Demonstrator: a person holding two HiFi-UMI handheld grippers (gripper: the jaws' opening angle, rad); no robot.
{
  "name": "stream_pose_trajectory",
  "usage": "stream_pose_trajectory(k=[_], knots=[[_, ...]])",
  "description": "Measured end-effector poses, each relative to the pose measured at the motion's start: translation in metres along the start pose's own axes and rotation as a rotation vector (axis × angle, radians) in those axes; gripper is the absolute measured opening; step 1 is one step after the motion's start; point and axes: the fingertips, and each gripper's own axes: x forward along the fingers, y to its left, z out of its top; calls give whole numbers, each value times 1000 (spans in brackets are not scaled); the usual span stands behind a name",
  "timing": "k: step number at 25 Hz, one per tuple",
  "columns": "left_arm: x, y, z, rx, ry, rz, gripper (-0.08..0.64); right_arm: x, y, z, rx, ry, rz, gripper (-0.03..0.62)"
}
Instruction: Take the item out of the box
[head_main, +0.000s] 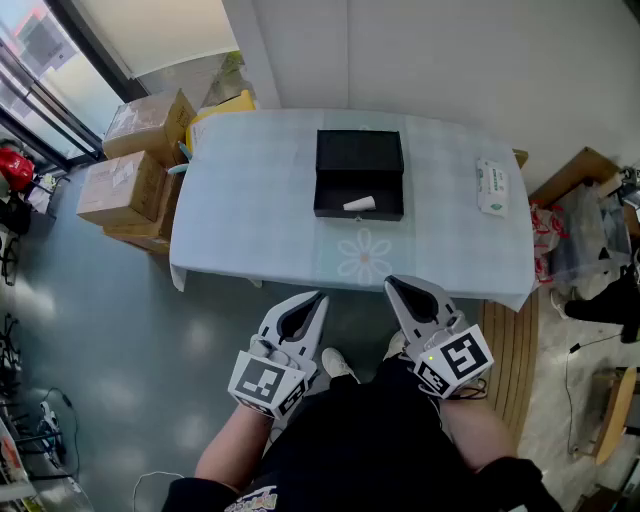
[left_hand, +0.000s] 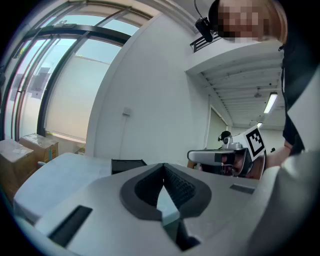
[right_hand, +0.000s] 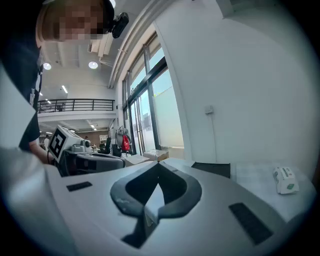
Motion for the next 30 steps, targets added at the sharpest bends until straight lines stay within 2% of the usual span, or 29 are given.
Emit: stream_pose_trajectory(k=[10,24,30], knots=[[-8,-8,0,-4,-3,-11,9,-7,7,0,-1,-7,-6,9],[-12,-2,1,33,-2,-21,9,3,9,1,4,-22,-18,9],[-11,1,-3,14,0,-11,9,8,8,1,-9,-13,-5,9]])
